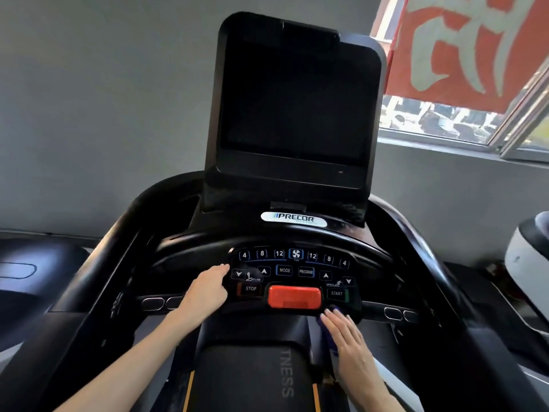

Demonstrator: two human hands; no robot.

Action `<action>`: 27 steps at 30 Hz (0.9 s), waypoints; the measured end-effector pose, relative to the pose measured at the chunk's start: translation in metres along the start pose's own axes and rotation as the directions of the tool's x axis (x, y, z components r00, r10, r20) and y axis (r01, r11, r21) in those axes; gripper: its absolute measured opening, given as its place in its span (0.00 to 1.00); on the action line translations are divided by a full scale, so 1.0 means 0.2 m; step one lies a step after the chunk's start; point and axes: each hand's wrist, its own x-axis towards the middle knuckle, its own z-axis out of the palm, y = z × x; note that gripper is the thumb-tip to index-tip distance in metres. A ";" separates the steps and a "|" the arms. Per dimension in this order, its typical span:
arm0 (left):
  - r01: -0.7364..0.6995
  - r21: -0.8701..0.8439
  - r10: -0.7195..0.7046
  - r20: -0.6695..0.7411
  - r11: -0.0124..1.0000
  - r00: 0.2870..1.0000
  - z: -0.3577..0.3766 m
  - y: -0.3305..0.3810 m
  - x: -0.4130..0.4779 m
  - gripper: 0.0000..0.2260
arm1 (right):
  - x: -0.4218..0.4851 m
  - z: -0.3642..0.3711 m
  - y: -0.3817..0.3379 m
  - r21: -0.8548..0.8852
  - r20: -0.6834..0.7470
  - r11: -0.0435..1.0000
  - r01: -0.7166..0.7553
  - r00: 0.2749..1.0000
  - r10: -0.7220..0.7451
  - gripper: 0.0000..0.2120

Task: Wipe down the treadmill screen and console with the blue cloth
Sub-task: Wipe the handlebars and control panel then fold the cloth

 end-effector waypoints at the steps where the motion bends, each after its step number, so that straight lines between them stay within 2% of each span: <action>1: 0.012 -0.007 -0.012 0.000 1.000 1.000 0.01 0.01 0.01 0.27 | 0.06 -0.02 -0.05 0.030 -0.035 0.999 0.038 0.999 -0.037 0.39; 4: 0.036 0.005 -0.036 -0.009 0.999 0.999 0.02 0.03 0.03 0.27 | 0.29 -0.04 -0.25 0.022 -0.047 0.970 0.244 0.969 -0.243 0.33; 6: 0.029 0.011 -0.029 0.007 1.000 1.000 0.01 0.02 0.03 0.28 | 0.37 0.01 -0.30 -0.073 0.053 0.911 0.406 0.914 -0.403 0.31; 8: 0.014 0.009 -0.014 0.037 1.000 0.999 -0.01 0.00 0.03 0.29 | 0.39 0.06 -0.25 -0.122 0.136 0.875 0.469 0.881 -0.453 0.32; 12: -0.018 0.000 0.018 0.052 1.000 0.998 -0.05 -0.08 0.03 0.28 | 0.28 0.03 -0.04 -0.172 0.195 0.895 0.412 0.905 -0.379 0.39; 16: -0.023 -0.013 0.024 0.060 1.000 0.998 -0.03 -0.12 0.03 0.27 | 0.18 -0.04 0.02 -0.192 0.200 0.926 0.324 0.937 -0.286 0.35; 18: -0.025 -0.014 0.025 0.054 1.000 0.998 -0.03 -0.12 0.03 0.27 | 0.16 -0.04 -0.02 -0.104 0.162 0.969 0.226 0.965 -0.207 0.40; 21: -0.009 -0.018 0.009 0.014 1.000 1.000 -0.08 -0.11 0.05 0.28 | 0.21 -0.05 -0.13 0.142 0.019 0.989 0.044 0.999 -0.047 0.51; 24: 0.022 -0.041 -0.024 -0.040 0.999 0.999 -0.17 -0.13 0.09 0.27 | 0.47 -0.12 -0.30 0.262 -0.122 0.965 -0.012 0.992 0.045 0.45; 27: 0.040 -0.043 -0.044 -0.086 0.998 0.995 -0.25 -0.16 0.10 0.26 | 0.81 -0.16 -0.47 0.343 -0.137 0.938 -0.057 0.985 0.110 0.39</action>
